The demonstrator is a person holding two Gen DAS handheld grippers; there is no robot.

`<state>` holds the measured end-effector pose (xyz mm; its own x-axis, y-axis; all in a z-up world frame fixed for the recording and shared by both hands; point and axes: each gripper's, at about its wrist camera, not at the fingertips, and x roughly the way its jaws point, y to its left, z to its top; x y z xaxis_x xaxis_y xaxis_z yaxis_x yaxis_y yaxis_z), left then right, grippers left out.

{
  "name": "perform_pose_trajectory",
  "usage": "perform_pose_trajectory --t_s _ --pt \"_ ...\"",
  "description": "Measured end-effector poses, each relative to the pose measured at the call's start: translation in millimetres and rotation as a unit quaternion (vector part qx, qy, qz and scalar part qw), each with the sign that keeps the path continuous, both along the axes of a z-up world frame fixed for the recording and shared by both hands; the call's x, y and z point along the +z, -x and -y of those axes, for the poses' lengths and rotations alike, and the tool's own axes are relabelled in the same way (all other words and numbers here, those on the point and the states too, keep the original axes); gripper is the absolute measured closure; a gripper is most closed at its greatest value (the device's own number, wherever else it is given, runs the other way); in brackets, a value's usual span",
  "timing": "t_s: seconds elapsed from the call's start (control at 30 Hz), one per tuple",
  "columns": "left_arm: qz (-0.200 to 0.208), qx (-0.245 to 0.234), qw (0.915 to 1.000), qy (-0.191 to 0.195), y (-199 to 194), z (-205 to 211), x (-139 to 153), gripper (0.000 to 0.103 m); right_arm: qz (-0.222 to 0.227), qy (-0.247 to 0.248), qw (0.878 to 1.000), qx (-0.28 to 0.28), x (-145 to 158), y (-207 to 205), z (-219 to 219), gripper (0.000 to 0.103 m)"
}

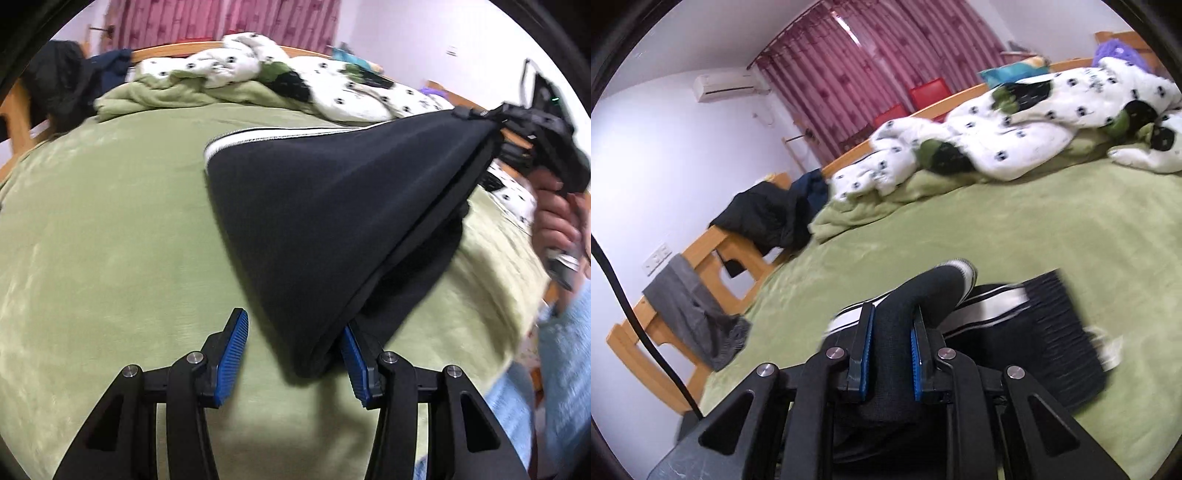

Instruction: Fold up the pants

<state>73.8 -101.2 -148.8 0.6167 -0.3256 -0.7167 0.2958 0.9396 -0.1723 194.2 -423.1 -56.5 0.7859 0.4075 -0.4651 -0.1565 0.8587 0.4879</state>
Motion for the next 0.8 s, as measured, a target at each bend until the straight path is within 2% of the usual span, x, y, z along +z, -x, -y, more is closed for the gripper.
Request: perform_pose_trajectory --t_s 0.17,0.33,0.47,0.57,0.6,0.63,0.67,0.73,0.8 --pt "-0.008 -0.038 0.9992 -0.010 6.3 12.8 0.5 0.055 -0.033 0.013 0.998 -0.054 -37.2 4.4 52.6 0.087" --pt "-0.023 -0.085 0.9958 -0.027 12.3 25.0 -5.6 0.055 -0.103 0.000 0.991 -0.090 -97.7 1.4 76.7 0.086" --pt "-0.019 -0.094 0.9949 -0.032 6.3 36.9 -6.8 0.055 -0.099 0.001 0.991 -0.094 -102.2 5.5 77.2 0.085" --pt "-0.015 -0.096 0.9913 -0.088 -12.0 57.2 -14.1 0.055 -0.104 0.019 0.990 -0.098 -99.6 4.2 75.7 0.085" --pt "-0.013 -0.091 0.9896 -0.111 -15.8 61.3 -17.1 0.064 -0.104 0.021 0.989 -0.098 -97.8 4.8 75.2 0.085" --pt "-0.011 -0.084 0.9885 -0.125 -17.4 64.4 -18.7 0.082 -0.101 0.022 0.990 -0.097 -94.7 6.9 74.5 0.085" --pt "-0.003 -0.073 0.9889 -0.130 -19.3 63.9 -16.3 0.086 -0.096 0.024 0.991 -0.096 -90.9 9.6 72.8 0.086" --pt "0.024 -0.039 0.9950 -0.089 -17.8 49.0 -5.0 0.088 -0.088 0.037 0.991 -0.095 -85.3 15.9 66.4 0.086" --pt "0.007 -0.019 0.9969 -0.076 -23.4 39.9 -9.6 0.088 -0.098 0.061 0.989 -0.095 -93.0 16.2 59.9 0.086"
